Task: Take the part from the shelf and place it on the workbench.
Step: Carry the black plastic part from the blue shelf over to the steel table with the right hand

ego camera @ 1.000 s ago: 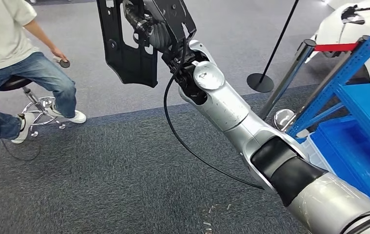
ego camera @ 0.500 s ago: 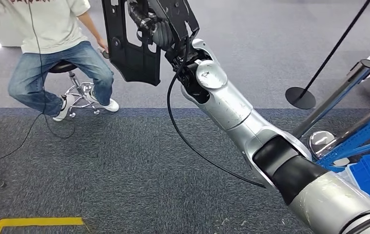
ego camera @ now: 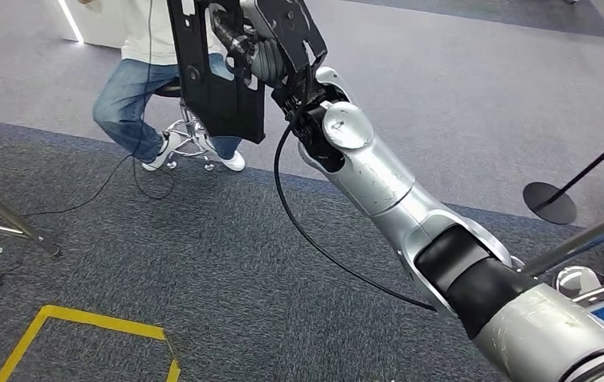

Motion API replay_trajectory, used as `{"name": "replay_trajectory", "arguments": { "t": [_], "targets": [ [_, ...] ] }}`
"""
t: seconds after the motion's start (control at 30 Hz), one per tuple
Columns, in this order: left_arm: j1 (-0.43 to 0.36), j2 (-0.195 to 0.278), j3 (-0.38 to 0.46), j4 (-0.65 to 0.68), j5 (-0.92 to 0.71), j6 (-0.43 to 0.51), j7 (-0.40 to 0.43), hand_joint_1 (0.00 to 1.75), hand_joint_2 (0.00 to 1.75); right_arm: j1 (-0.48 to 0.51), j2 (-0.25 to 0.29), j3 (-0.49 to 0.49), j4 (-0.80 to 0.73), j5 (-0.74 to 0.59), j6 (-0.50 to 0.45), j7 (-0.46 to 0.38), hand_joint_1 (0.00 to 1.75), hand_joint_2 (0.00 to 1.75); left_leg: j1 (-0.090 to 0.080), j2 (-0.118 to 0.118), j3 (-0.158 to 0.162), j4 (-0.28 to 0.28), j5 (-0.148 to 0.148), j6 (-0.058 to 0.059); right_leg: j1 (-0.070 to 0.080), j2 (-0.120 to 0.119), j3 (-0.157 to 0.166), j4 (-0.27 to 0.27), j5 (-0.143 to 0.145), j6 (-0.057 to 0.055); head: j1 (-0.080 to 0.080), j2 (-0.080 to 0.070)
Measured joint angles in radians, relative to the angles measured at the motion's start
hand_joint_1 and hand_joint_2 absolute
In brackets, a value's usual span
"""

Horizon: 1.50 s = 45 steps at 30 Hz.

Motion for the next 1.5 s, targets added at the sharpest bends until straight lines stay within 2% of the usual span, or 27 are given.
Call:
{"name": "replay_trajectory", "arguments": {
  "t": [0.07, 0.13, 0.2, 0.27, 0.33, 0.4, 0.47, 0.5, 0.53, 0.6, 0.67, 0.7, 0.77, 0.8, 0.87, 0.9, 0.97, 1.0, 1.03, 1.1, 1.13, 1.2, 1.23, 1.3, 1.37, 1.43, 1.5],
  "targets": [
    [0.0, 0.0, 0.0, 0.0, -0.002, -0.001, 0.0, 0.0, 1.75, 0.006, -0.003, 0.0, 0.0, 0.0, 0.001, 0.0, 1.75, 1.75, -0.001, -0.033, 0.004, 0.001, -0.001, 0.0, 0.003, 0.018, 0.023, -0.097, 0.08, -0.011, 0.0, 0.0],
    [0.0, -0.001, 0.0, 0.0, -0.003, -0.002, 0.0, 0.0, 1.75, 0.005, -0.005, -0.001, 0.0, 0.0, 0.002, 0.0, 1.75, 1.75, 0.0, -0.062, 0.003, 0.002, -0.002, -0.004, 0.001, 0.071, 0.074, -0.232, 0.145, -0.023, -0.001, 0.0],
    [0.0, -0.002, 0.0, 0.0, -0.004, -0.002, 0.0, 0.0, 1.75, 0.005, -0.006, -0.002, 0.0, 0.0, 0.003, 0.0, 1.75, 1.75, 0.006, -0.09, -0.003, -0.001, 0.0, -0.014, 0.004, 0.095, 0.1, -0.286, 0.155, -0.029, -0.001, 0.0],
    [0.002, -0.001, 0.0, 0.0, -0.004, -0.003, 0.0, 0.0, 1.75, 0.006, -0.005, -0.002, 0.0, 0.0, 0.003, 0.0, 1.75, 1.75, 0.01, -0.109, -0.008, -0.006, 0.004, -0.026, 0.004, 0.065, 0.111, -0.3, 0.158, -0.034, 0.0, 0.0],
    [0.006, -0.002, 0.0, 0.0, -0.004, -0.003, 0.0, 0.0, 1.75, 0.006, -0.005, -0.002, 0.0, 0.0, 0.003, 0.0, 1.75, 1.75, 0.002, -0.059, -0.022, 0.021, -0.015, -0.034, -0.001, 0.033, 0.127, -0.321, 0.163, -0.042, -0.001, 0.0],
    [0.006, -0.002, 0.0, 0.001, -0.005, -0.004, 0.0, 0.0, 1.75, 0.005, -0.005, -0.002, 0.0, 0.0, 0.003, -0.001, 1.75, 1.75, -0.003, 0.025, -0.072, 0.123, -0.068, -0.04, 0.0, 0.002, 0.139, -0.332, 0.164, -0.048, -0.003, 0.0],
    [0.002, -0.002, 0.0, 0.001, -0.005, -0.005, 0.001, 0.0, 1.75, 0.006, -0.006, -0.003, 0.001, 0.0, 0.003, -0.001, 1.75, 1.75, 0.002, 0.059, -0.133, 0.242, -0.111, -0.048, 0.001, -0.031, 0.141, -0.329, 0.159, -0.05, -0.003, 0.0],
    [0.001, -0.002, 0.0, 0.001, -0.006, -0.005, 0.001, 0.0, 1.75, 0.007, -0.006, -0.003, 0.001, 0.0, 0.003, 0.0, 1.75, 1.75, 0.005, 0.063, -0.146, 0.264, -0.11, -0.051, 0.0, -0.046, 0.142, -0.326, 0.155, -0.049, -0.003, 0.0],
    [0.002, -0.002, 0.0, 0.001, -0.006, -0.006, 0.002, 0.0, 1.75, 0.008, -0.005, -0.003, 0.001, 0.0, 0.004, 0.0, 1.75, 1.75, 0.008, 0.066, -0.139, 0.248, -0.092, -0.054, -0.001, -0.06, 0.142, -0.321, 0.15, -0.047, -0.003, 0.0],
    [0.002, -0.001, 0.0, 0.001, -0.006, -0.006, 0.002, 0.0, 1.75, 0.008, -0.005, -0.003, 0.001, 0.001, 0.007, 0.0, 1.75, 1.75, 0.009, 0.093, -0.074, 0.123, -0.034, -0.059, -0.003, -0.087, 0.142, -0.306, 0.136, -0.038, -0.003, 0.0],
    [0.002, 0.0, 0.0, 0.001, -0.006, -0.006, 0.001, 0.0, 1.75, 0.006, -0.006, -0.003, 0.001, 0.001, 0.011, 0.0, 1.75, 1.75, 0.003, 0.121, -0.02, 0.026, -0.007, -0.05, 0.002, -0.108, 0.141, -0.291, 0.122, -0.026, -0.002, 0.0],
    [0.001, 0.0, 0.0, 0.001, -0.006, -0.007, 0.0, 0.0, 1.75, 0.005, -0.006, -0.003, 0.001, 0.002, 0.013, 0.0, 1.75, 1.75, 0.0, 0.123, -0.014, 0.014, -0.011, -0.043, 0.005, -0.116, 0.142, -0.287, 0.117, -0.021, -0.001, 0.0],
    [0.002, 0.0, 0.0, 0.001, -0.007, -0.007, -0.001, 0.0, 1.75, 0.002, -0.005, -0.003, 0.0, 0.002, 0.016, 0.0, 1.75, 1.75, -0.001, 0.1, -0.014, 0.015, -0.012, -0.028, 0.008, -0.133, 0.146, -0.286, 0.111, -0.013, 0.003, 0.0],
    [0.002, 0.0, 0.0, 0.0, -0.007, -0.007, -0.002, 0.0, 1.75, 0.0, -0.005, -0.003, 0.0, 0.003, 0.017, 0.0, 1.75, 1.75, 0.001, 0.088, -0.012, 0.013, -0.011, -0.023, 0.006, -0.124, 0.149, -0.282, 0.105, -0.008, 0.005, 0.0],
    [0.001, 0.001, 0.0, 0.0, -0.007, -0.007, -0.002, 0.0, 1.75, -0.003, -0.005, -0.004, -0.001, 0.003, 0.017, -0.001, 1.75, 1.75, 0.006, 0.066, -0.006, 0.009, -0.01, -0.013, 0.0, -0.068, 0.129, -0.231, 0.068, -0.001, 0.007, 0.0],
    [0.0, 0.001, 0.0, 0.0, -0.007, -0.007, -0.003, 0.0, 1.75, -0.004, -0.006, -0.004, -0.002, 0.003, 0.017, -0.001, 1.75, 1.75, 0.007, 0.054, -0.004, 0.008, -0.009, -0.009, -0.002, -0.033, 0.102, -0.174, 0.039, 0.001, 0.009, 0.0],
    [-0.001, 0.001, 0.0, 0.0, -0.007, -0.007, -0.003, 0.0, 1.75, -0.003, -0.007, -0.005, -0.001, 0.003, 0.016, -0.001, 1.75, 1.75, 0.007, 0.028, -0.003, 0.008, -0.01, -0.006, 0.001, -0.005, 0.028, -0.035, -0.014, -0.001, 0.012, 0.0],
    [-0.001, 0.001, 0.0, 0.0, -0.007, -0.007, -0.003, 0.0, 1.75, -0.002, -0.007, -0.005, 0.0, 0.003, 0.016, -0.001, 1.75, 1.75, 0.006, 0.014, -0.003, 0.008, -0.01, -0.006, 0.002, -0.003, 0.001, 0.008, -0.02, -0.004, 0.013, 0.0],
    [-0.001, 0.001, 0.0, 0.0, -0.007, -0.007, -0.003, 0.0, 1.75, 0.0, -0.008, -0.005, 0.0, 0.003, 0.016, 0.0, 1.75, 1.75, 0.004, -0.001, -0.002, 0.008, -0.01, -0.005, 0.003, -0.001, -0.009, 0.014, -0.007, -0.008, 0.013, 0.0],
    [0.0, 0.001, 0.0, 0.0, -0.007, -0.007, -0.003, 0.0, 1.75, -0.001, -0.008, -0.005, 0.001, 0.003, 0.016, 0.0, 1.75, 1.75, 0.003, -0.032, -0.001, 0.008, -0.01, -0.006, 0.005, 0.012, 0.027, -0.085, 0.063, -0.021, 0.013, 0.0],
    [0.0, 0.0, 0.0, 0.0, -0.007, -0.007, -0.003, 0.0, 1.75, -0.002, -0.009, -0.005, 0.001, 0.003, 0.017, 0.0, 1.75, 1.75, 0.004, -0.045, -0.001, 0.008, -0.009, -0.007, 0.004, 0.041, 0.058, -0.158, 0.096, -0.029, 0.013, 0.0],
    [-0.001, 0.001, 0.0, 0.001, -0.007, -0.007, -0.003, 0.0, 1.75, -0.005, -0.009, -0.005, 0.001, 0.004, 0.017, 0.0, 1.75, 1.75, 0.008, -0.071, -0.008, 0.007, -0.005, -0.014, 0.003, 0.092, 0.103, -0.259, 0.133, -0.035, 0.012, 0.0],
    [-0.001, 0.001, 0.0, 0.001, -0.008, -0.007, -0.002, 0.0, 1.75, -0.007, -0.008, -0.005, 0.001, 0.004, 0.018, 0.0, 1.75, 1.75, 0.012, -0.084, -0.012, 0.005, -0.002, -0.02, 0.003, 0.104, 0.112, -0.278, 0.134, -0.035, 0.013, 0.0],
    [0.002, 0.002, 0.0, 0.001, -0.009, -0.007, -0.002, 0.0, 1.75, -0.009, -0.009, -0.005, 0.001, 0.005, 0.018, 0.0, 1.75, 1.75, 0.016, -0.101, -0.017, 0.0, 0.004, -0.034, 0.003, 0.075, 0.121, -0.291, 0.14, -0.036, 0.016, 0.0],
    [0.005, 0.001, 0.0, 0.001, -0.01, -0.007, -0.001, 0.0, 1.75, -0.011, -0.009, -0.005, 0.001, 0.006, 0.018, 0.001, 1.75, 1.75, 0.007, -0.047, -0.031, 0.027, -0.016, -0.042, -0.002, 0.043, 0.133, -0.307, 0.145, -0.045, 0.014, 0.0],
    [0.002, 0.0, 0.0, 0.002, -0.01, -0.007, -0.001, 0.0, 1.75, -0.013, -0.009, -0.005, 0.0, 0.007, 0.019, 0.001, 1.75, 1.75, 0.002, 0.034, -0.077, 0.127, -0.071, -0.047, 0.0, 0.012, 0.14, -0.315, 0.146, -0.053, 0.01, 0.0],
    [-0.001, 0.0, 0.0, 0.002, -0.008, -0.007, -0.001, 0.0, 1.75, -0.013, -0.01, -0.005, 0.0, 0.009, 0.019, 0.001, 1.75, 1.75, 0.005, 0.061, -0.133, 0.244, -0.118, -0.053, 0.002, -0.02, 0.142, -0.314, 0.144, -0.056, 0.009, 0.0]
  ]
}}
